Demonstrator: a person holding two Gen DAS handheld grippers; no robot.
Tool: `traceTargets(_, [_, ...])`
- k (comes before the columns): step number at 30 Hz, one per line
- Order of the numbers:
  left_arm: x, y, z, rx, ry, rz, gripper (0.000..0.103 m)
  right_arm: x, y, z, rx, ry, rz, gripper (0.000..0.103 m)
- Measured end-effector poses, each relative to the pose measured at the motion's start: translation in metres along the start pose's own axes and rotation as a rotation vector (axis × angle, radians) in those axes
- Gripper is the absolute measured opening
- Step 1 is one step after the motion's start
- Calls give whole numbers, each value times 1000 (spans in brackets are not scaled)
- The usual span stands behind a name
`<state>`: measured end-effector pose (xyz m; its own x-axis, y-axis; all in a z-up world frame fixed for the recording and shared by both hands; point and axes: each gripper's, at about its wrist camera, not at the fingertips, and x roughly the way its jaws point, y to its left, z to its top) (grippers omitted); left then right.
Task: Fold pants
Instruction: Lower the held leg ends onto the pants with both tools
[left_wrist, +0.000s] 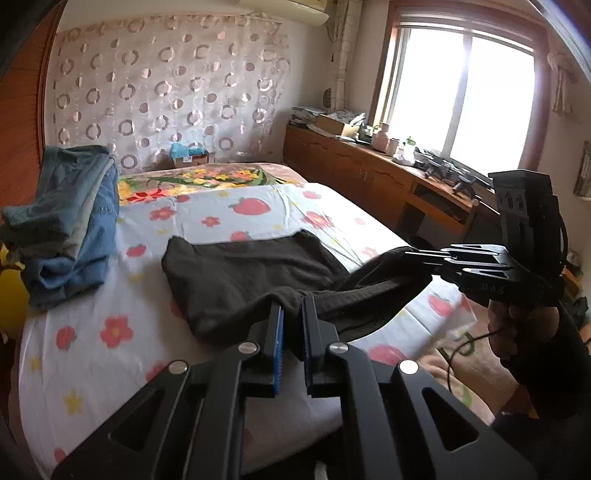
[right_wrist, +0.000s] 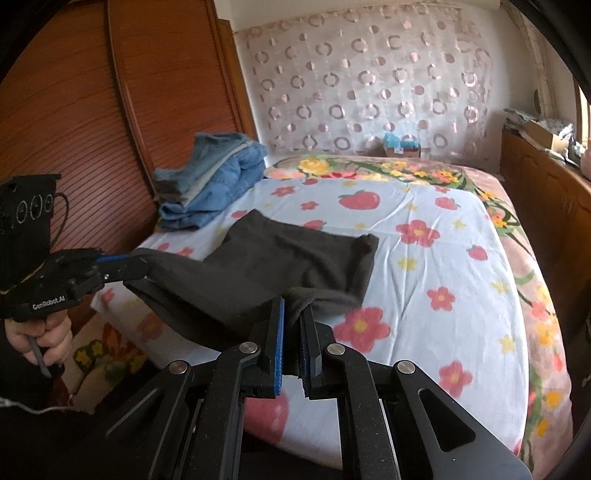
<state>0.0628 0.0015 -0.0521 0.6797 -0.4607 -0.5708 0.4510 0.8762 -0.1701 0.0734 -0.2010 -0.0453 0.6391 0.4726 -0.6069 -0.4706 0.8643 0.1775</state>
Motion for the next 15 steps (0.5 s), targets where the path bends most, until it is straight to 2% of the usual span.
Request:
traceTargets(8, [31,24,31,-4,-18,59,6,47,-19,37,-5,-7,-60,5])
traceTargets(15, [63,42,38,-9,7,133,10,89,-30,53,-6,39,-96,5])
